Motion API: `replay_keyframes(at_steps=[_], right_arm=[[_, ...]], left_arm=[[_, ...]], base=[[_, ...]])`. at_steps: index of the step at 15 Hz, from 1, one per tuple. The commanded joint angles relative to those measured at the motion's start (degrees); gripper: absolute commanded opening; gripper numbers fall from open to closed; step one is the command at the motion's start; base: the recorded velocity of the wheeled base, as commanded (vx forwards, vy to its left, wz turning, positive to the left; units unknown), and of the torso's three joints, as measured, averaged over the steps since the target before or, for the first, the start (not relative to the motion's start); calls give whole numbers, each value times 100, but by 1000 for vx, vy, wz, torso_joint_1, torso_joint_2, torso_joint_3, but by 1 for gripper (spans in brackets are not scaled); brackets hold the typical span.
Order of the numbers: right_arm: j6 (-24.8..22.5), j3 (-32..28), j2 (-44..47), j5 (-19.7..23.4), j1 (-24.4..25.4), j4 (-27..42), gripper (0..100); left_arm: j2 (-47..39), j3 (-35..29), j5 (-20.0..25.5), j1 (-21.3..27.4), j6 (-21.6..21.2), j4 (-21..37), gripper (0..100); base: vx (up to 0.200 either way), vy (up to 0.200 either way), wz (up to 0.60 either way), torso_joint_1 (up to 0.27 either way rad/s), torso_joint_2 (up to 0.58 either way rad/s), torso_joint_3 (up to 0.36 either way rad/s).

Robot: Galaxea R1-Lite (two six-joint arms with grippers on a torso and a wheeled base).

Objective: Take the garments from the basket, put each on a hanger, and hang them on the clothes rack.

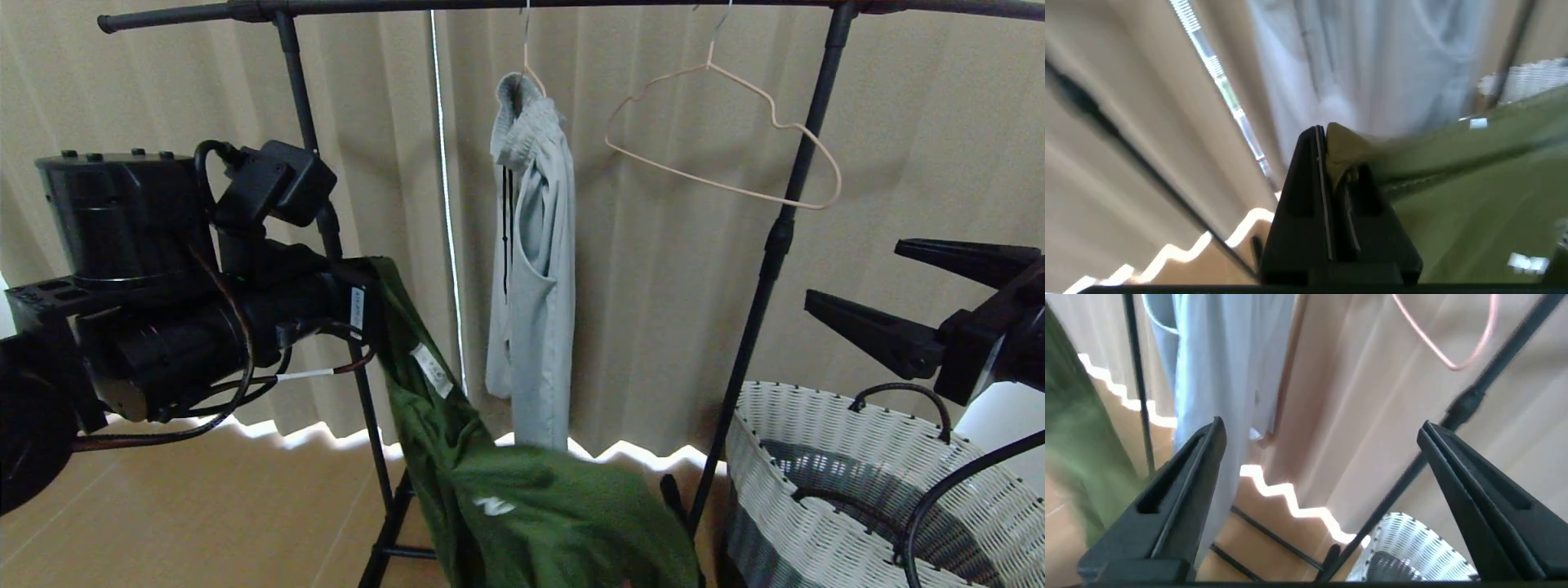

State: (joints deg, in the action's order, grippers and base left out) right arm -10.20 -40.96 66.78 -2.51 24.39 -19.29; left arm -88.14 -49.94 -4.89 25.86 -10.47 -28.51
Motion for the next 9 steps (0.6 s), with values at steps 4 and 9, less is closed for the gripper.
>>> replay_keyframes(at_steps=[4,9], right_arm=[[1,255,-271,84,4,4,100],[-333,853,-561,-4,-251,-234,100]], left_arm=[[-116,161,14,-37,230,-190,0],[121,741,32,-107,458,-831,0]], base=[[0,0,0,0,0,0],[0,0,0,0,0,0]])
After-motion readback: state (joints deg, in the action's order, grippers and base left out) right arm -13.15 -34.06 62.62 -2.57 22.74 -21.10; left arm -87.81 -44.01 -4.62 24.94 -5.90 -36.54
